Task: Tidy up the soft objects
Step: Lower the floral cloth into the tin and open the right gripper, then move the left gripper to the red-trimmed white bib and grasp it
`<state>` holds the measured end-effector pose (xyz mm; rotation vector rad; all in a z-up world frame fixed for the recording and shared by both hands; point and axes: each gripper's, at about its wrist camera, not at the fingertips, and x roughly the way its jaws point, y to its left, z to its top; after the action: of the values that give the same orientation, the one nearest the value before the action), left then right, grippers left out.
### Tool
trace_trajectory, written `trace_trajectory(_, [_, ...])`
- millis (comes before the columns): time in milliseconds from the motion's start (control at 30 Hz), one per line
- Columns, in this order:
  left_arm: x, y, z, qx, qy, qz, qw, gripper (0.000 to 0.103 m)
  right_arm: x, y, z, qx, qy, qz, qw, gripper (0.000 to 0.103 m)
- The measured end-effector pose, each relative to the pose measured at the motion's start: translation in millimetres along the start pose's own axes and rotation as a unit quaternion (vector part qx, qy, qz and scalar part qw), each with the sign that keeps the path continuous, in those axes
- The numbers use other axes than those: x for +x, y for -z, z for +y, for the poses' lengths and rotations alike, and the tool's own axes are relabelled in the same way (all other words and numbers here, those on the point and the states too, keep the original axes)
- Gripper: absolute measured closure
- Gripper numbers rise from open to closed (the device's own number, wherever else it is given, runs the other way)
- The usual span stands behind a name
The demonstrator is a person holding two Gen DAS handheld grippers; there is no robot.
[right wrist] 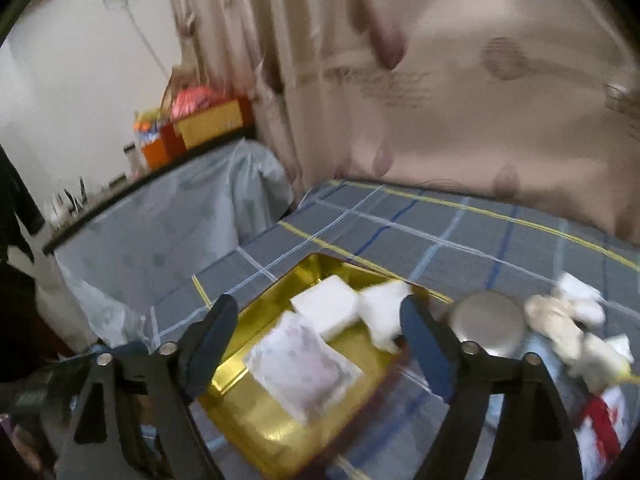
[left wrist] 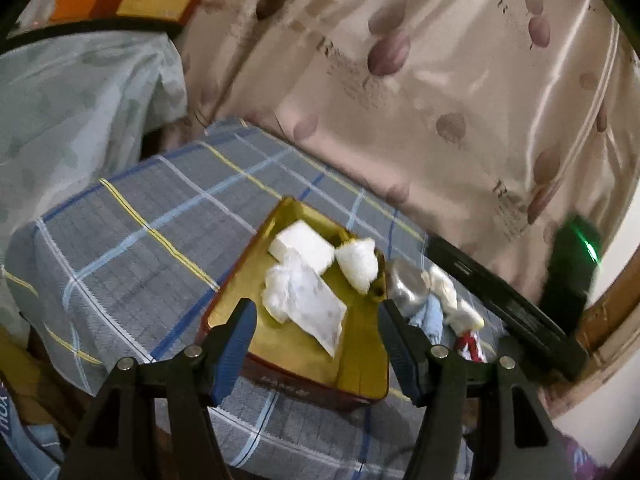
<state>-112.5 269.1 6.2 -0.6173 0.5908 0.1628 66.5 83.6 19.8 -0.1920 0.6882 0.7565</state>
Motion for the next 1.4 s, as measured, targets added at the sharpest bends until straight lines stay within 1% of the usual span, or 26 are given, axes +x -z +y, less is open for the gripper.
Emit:
trace_trajectory(67, [-5.6,2.4,-5.0,0.003,-0.001,-0.010,0.9999,0.039,-32.0,15.6,-18.5,0.011,0.022,-0.011,1.000,0.016])
trace_trajectory(100, [-7.2,4.5,-11.7,0.015,0.004,-0.008,0.9998,0.039,-42.0,21.4,-25.7,0.014,0.033,-0.013,0.999,0.015])
trace_trajectory(167, [-11.9,9.9,-26.4,0.051,0.001,-0.016,0.9986,0.038,-73.1,45.5,-50.9,0.024,0.075,-0.015,0.997,0.011])
trace_trajectory(200, [-14.1,13.4,-34.3,0.069,-0.006,-0.020,0.9974,0.035,-87.0,58.0,-64.4,0.031,0.098,-0.012,0.995,0.011])
trace_trajectory(233, [-14.7,18.8,-46.3,0.095,-0.009,-0.015,0.9954,0.025,-102.1,72.5,-82.5,0.041,0.124,-0.004,0.991,0.011])
trace_trajectory(267, [-13.0,24.2,-58.6,0.120,-0.003,0.001,0.9928,0.022,-111.2,80.3,-94.2,0.046,0.140,0.001,0.989,0.011])
trace_trajectory(300, [-9.2,29.5,-69.5,0.138,-0.005,0.021,0.9902,0.022,-123.5,91.0,-109.6,0.053,0.163,0.009,0.985,0.011])
trace_trajectory(333, [-4.2,35.5,-81.9,0.154,-0.017,0.041,0.9871,0.022,-139.5,105.0,-130.5,0.062,0.198,0.019,0.978,0.011])
trace_trajectory(367, [0.4,42.9,-94.5,0.173,-0.027,0.055,0.9830,0.022,-151.6,112.9,-146.1,0.071,0.220,0.024,0.973,0.011])
trace_trajectory(433, [4.9,57.0,-114.5,0.207,-0.028,0.060,0.9761,0.022,-173.3,127.1,-169.6,0.087,0.247,0.025,0.965,0.011])
trace_trajectory(500, [8.3,71.5,-133.9,0.232,-0.011,0.068,0.9703,0.022,-193.5,140.0,-191.8,0.097,0.285,0.022,0.953,0.011])
trace_trajectory(567, [14.3,85.1,-155.3,0.252,0.008,0.083,0.9641,0.022,-205.6,150.2,-208.6,0.105,0.305,0.021,0.946,0.011])
trace_trajectory(633, [25.9,96.3,-180.9,0.285,0.031,0.098,0.9530,0.022,-213.3,158.8,-225.2,0.118,0.311,0.017,0.943,0.011])
trace_trajectory(667, [32.4,100.5,-192.4,0.297,0.030,0.103,0.9488,0.022,-214.9,161.2,-230.9,0.122,0.314,0.016,0.942,0.011])
trace_trajectory(700, [39.3,102.2,-200.1,0.299,0.032,0.110,0.9475,0.022,-214.6,163.9,-235.7,0.126,0.315,0.016,0.941,0.011])
trace_trajectory(800, [62.8,105.6,-217.7,0.275,0.106,0.150,0.9440,0.022,-215.0,170.6,-241.8,0.136,0.304,0.012,0.943,0.011])
trace_trajectory(833, [71.3,107.4,-226.0,0.276,0.118,0.157,0.9410,0.022,-215.4,171.8,-244.6,0.140,0.298,0.008,0.944,0.011])
trace_trajectory(933, [98.6,116.1,-259.0,0.302,0.124,0.169,0.9298,0.022,-217.1,173.3,-247.9,0.154,0.279,-0.004,0.948,0.011])
trace_trajectory(1000, [120.4,116.2,-272.9,0.297,0.130,0.193,0.9263,0.022,-219.4,175.3,-250.5,0.166,0.264,-0.012,0.950,0.011])
trace_trajectory(1033, [133.8,115.3,-278.2,0.284,0.139,0.207,0.9258,0.022,-221.2,176.6,-252.4,0.173,0.258,-0.018,0.951,0.011])
trace_trajectory(1067, [146.5,113.6,-279.8,0.263,0.143,0.219,0.9285,0.022,-224.7,178.2,-254.2,0.182,0.250,-0.026,0.951,0.011])
trace_trajectory(1100, [163.5,110.6,-279.3,0.227,0.150,0.233,0.9337,0.022,-225.8,178.9,-254.8,0.185,0.245,-0.029,0.951,0.011])
trace_trajectory(1133, [174.8,109.2,-277.8,0.199,0.160,0.243,0.9358,0.022,-227.0,179.4,-255.7,0.187,0.237,-0.033,0.953,0.011])
trace_trajectory(1233, [212.7,102.9,-267.9,0.111,0.193,0.271,0.9365,0.022,-225.6,178.6,-252.3,0.179,0.229,-0.035,0.956,0.011])
trace_trajectory(1300, [233.8,100.0,-268.1,0.100,0.179,0.276,0.9390,0.022,-224.7,178.4,-248.7,0.168,0.225,-0.036,0.959,0.011])
trace_trajectory(1400, [251.8,97.8,-274.5,0.128,0.146,0.272,0.9424,0.022,-225.1,177.4,-246.4,0.160,0.216,-0.041,0.962,0.011])
